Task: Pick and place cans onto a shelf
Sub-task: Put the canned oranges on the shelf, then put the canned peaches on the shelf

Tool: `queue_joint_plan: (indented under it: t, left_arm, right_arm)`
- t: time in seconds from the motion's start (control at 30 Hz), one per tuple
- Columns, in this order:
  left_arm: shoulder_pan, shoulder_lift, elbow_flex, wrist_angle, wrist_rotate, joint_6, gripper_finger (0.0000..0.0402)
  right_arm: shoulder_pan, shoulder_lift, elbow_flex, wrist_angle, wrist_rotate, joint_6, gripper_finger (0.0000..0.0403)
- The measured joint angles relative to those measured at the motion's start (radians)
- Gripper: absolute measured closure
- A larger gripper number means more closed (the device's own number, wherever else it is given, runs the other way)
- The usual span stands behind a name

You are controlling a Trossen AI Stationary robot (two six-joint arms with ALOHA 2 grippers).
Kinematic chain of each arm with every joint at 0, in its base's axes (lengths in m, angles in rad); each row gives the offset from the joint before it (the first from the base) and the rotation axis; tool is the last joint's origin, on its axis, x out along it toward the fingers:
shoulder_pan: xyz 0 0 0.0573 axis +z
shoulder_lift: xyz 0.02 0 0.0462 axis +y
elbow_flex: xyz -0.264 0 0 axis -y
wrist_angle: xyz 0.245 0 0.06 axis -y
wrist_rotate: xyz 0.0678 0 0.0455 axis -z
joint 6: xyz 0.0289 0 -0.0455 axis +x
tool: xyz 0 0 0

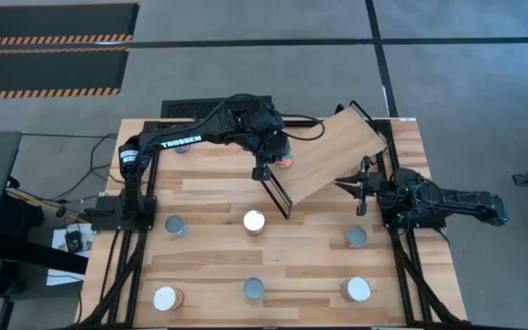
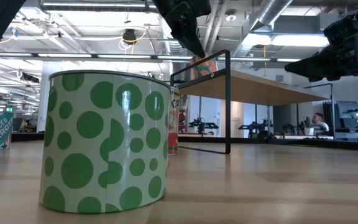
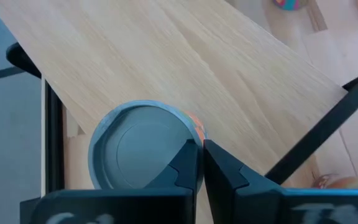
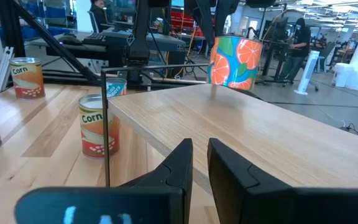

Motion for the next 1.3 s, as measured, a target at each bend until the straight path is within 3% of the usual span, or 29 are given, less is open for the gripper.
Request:
queue_joint_plan:
  t: [0.67, 1.17, 1.3]
  left_arm:
    - [-0.001, 0.063, 0.055, -0.011, -0.057, -0.002, 0.0375]
    - [-0.001, 0.015, 0.073, 0.005, -0.090, -0.008, 0.0289]
    - [-0.006, -0.035, 0.073, 0.009, -0.074, -0.020, 0.0290]
  right_arm:
    - [0.000, 0.000, 0.000, 0.000, 0.000, 0.000, 0.0327]
    - [0.000, 0.000, 0.000, 0.001, 0.000, 0.000, 0.0327]
    - [0.000, 0.000, 0.000, 0.001, 0.000, 0.000, 0.0327]
